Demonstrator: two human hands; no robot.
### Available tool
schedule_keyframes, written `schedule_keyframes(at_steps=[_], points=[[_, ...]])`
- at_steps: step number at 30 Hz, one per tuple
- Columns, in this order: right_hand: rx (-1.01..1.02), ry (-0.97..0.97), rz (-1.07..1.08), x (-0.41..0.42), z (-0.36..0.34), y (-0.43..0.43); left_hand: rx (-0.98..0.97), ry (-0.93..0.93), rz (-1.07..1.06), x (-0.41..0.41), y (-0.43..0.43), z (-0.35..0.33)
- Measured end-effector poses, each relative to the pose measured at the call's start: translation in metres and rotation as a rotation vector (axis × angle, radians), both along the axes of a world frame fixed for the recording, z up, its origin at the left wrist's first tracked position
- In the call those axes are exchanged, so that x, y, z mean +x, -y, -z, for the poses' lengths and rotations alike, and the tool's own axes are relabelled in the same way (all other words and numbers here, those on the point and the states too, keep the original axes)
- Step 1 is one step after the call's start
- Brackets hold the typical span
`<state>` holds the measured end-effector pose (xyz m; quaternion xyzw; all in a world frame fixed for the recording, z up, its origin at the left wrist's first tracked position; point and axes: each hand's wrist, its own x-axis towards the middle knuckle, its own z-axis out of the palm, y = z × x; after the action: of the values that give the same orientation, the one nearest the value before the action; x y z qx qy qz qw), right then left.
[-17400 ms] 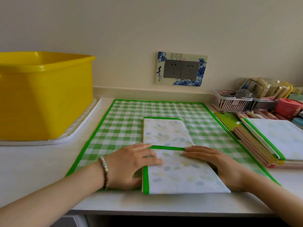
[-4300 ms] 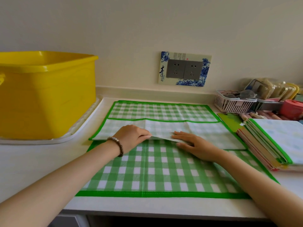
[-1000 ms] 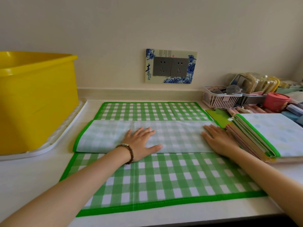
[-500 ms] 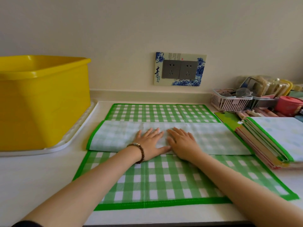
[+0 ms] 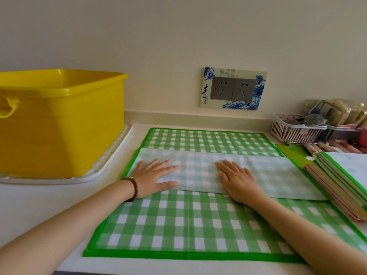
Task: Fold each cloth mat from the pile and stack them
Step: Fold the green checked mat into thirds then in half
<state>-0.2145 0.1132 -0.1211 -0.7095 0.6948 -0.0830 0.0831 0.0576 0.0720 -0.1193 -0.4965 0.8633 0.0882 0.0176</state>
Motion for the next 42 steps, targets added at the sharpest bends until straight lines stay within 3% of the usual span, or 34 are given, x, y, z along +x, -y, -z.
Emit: schedule_keyframes(at_steps=[9,12,16,18,24,27,34,42], points=[[0.006,0.055,-0.001,0.0,-0.007,0.0,0.142,-0.094,-0.051,0.015,-0.001,-0.02],[0.043,0.503,0.061,-0.007,-0.027,-0.006,0.218,-0.135,-0.121,0.005,0.009,-0.037],[0.139,1.272,0.098,-0.037,-0.054,-0.029,0.079,-0.162,-0.1,-0.03,0.023,-0.039],[0.257,1.421,0.119,-0.053,-0.06,-0.044,0.046,-0.166,-0.04,-0.051,0.028,-0.036],[0.533,1.471,0.281,-0.081,-0.055,-0.088,0.007,-0.041,0.028,-0.104,0.044,-0.03],[0.579,1.528,0.286,-0.084,-0.052,-0.1,0.016,-0.072,-0.001,-0.116,0.053,-0.028],[0.461,1.724,0.298,-0.081,-0.047,-0.097,-0.019,-0.119,-0.078,-0.111,0.069,-0.031],[0.333,1.701,0.26,-0.073,-0.043,-0.072,0.094,-0.252,-0.167,-0.093,0.072,-0.033]])
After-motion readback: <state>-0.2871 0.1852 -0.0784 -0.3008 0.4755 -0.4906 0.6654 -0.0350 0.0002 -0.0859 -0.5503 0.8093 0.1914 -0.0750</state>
